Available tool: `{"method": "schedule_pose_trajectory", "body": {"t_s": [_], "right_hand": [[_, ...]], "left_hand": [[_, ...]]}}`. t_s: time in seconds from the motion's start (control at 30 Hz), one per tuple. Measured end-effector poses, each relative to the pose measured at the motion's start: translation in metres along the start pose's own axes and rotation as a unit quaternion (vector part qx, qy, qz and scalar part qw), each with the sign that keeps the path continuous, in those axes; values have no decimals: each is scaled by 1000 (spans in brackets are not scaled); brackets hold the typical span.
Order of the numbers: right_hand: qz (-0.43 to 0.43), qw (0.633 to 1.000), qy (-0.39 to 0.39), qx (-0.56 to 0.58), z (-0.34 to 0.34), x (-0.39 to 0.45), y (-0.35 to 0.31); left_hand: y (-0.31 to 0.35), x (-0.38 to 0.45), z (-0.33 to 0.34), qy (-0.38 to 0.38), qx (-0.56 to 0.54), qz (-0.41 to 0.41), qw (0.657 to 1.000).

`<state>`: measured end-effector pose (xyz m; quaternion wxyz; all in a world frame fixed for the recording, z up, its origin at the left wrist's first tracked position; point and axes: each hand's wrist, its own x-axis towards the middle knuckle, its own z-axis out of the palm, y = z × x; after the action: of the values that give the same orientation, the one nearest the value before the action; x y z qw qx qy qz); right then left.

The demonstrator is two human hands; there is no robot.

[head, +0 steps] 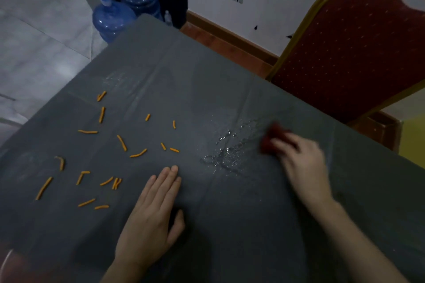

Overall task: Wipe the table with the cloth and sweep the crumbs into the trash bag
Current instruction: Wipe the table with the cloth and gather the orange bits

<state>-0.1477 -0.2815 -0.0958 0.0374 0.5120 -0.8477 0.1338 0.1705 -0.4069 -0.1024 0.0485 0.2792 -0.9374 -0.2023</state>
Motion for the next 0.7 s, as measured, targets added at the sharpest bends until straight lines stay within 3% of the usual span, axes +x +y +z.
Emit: {"method": "schedule_pose_trajectory", "body": {"t_s": [0.1, 0.2, 0.27, 0.33, 0.4, 0.43, 0.5, 0.6, 0.7], "right_hand": [[142, 989, 29, -29, -2, -8, 11], [146, 988, 54, -2, 17, -4, -38], [54, 996, 66, 25, 30, 1, -86], [-97, 993, 59, 35, 38, -1, -122], [-215, 976, 26, 34, 36, -3, -124], [-232, 972, 15, 32, 32, 1, -112], [-180, 983, 23, 22, 22, 10, -76], [25, 999, 29, 4, 3, -1, -18], [175, 983, 51, 2, 0, -31, -24]], "left_hand": [[1, -1, -2, -4, -5, -5, 1000], [3, 0, -3, -5, 2, -6, 1000], [4, -1, -2, -9, 10, -4, 1000], [4, 0, -2, -12, 16, -4, 1000], [4, 0, -2, -11, 13, -6, 1000], [4, 0, -1, -8, 9, -8, 1000], [4, -1, -1, -3, 5, -9, 1000], [4, -2, -1, 2, 7, -7, 1000], [5, -2, -1, 7, 18, -3, 1000]]}}
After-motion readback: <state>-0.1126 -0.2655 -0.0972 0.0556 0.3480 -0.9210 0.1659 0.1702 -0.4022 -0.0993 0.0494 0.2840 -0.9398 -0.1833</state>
